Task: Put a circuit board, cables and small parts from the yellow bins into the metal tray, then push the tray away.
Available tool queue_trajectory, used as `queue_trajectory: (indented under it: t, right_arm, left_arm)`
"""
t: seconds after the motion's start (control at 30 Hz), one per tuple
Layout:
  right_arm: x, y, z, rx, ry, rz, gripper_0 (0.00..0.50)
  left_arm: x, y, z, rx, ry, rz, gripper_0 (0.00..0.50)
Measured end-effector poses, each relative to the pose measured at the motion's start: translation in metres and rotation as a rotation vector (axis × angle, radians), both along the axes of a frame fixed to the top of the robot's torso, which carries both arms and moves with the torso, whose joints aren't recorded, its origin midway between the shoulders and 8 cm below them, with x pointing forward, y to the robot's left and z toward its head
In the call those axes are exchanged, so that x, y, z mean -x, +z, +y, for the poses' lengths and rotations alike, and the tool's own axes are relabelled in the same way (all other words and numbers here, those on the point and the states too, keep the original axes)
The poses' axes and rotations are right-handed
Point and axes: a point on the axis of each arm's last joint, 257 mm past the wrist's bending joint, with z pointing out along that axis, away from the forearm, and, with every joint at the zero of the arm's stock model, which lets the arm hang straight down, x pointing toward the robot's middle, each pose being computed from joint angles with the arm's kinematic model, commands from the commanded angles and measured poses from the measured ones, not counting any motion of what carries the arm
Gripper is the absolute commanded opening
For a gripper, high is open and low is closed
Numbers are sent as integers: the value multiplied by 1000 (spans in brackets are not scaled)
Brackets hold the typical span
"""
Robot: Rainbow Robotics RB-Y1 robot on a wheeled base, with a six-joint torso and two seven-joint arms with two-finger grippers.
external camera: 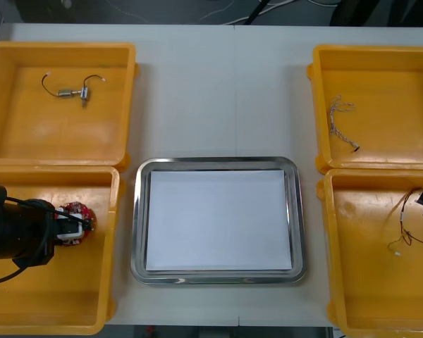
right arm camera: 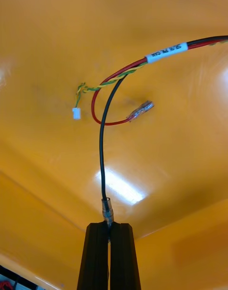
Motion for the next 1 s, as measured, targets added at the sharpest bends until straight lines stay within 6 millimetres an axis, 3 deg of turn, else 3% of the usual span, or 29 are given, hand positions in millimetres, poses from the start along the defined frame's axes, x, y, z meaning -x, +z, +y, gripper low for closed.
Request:
queue_trajectory:
  t: [0.03,0.37,0.67,0.83,1.0]
  right_arm:
    - [2,-1,0,-4,2,6,0]
    - [32,-13,12,-72,41,82,0]
    - [54,-24,10,-84,34,132,0]
    - [62,-27,13,-93,30,134,0]
    - [63,-26,24,-104,43,113,0]
  left_arm:
    - [0,0,0,-1,0,-1,0]
    - [-1,0,0,0,0,-3,0]
    - [7,4,-4,45,16,37,0]
    - [8,24,8,52,57,52,0]
    - [4,58,20,56,90,20,0]
